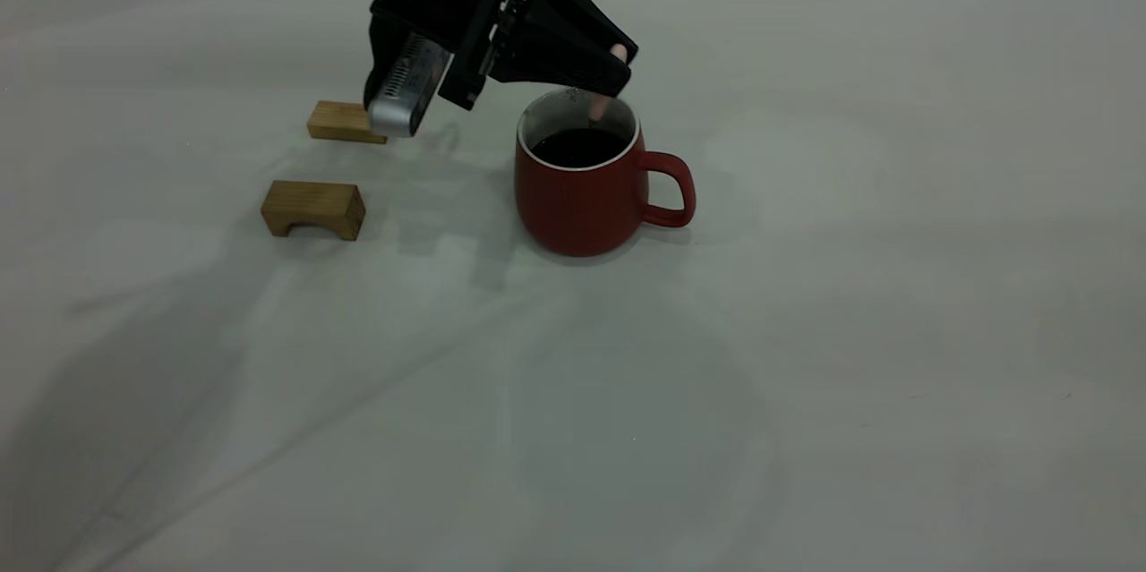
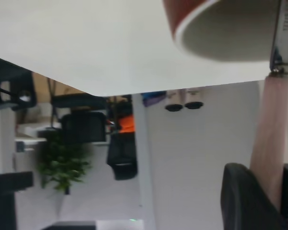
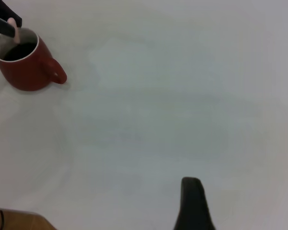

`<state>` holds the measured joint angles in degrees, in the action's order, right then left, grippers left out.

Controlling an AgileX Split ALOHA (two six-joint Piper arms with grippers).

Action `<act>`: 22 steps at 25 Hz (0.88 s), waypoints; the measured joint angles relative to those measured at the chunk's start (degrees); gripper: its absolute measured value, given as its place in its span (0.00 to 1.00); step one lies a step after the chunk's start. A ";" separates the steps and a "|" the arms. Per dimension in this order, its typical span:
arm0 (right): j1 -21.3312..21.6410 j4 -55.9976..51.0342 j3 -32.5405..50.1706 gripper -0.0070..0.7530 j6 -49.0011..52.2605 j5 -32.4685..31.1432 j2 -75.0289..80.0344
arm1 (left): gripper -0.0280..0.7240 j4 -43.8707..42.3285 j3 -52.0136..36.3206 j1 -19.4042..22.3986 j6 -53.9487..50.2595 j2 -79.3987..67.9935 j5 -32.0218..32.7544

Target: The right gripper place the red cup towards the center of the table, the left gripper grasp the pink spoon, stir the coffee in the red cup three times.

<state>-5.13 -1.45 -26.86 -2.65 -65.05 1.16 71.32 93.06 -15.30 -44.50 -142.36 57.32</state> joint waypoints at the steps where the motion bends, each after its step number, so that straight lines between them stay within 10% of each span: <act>1: 0.00 0.00 0.00 0.78 0.00 0.00 0.00 | 0.27 -0.66 0.07 -0.11 0.31 0.00 0.14; 8: 0.00 0.00 0.00 0.78 0.00 0.00 0.00 | 0.30 -5.00 0.42 -0.10 0.67 0.00 0.62; 13: 0.00 0.00 0.00 0.78 0.00 0.00 0.00 | 0.58 -8.91 0.80 -0.10 0.67 0.27 0.47; 22: 0.00 0.00 0.00 0.78 0.00 0.00 0.00 | 0.72 -39.71 14.71 -0.10 -1.13 7.37 9.60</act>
<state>-5.13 -1.45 -26.86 -2.65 -65.05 1.16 31.61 107.76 -15.41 -45.63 -134.98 66.92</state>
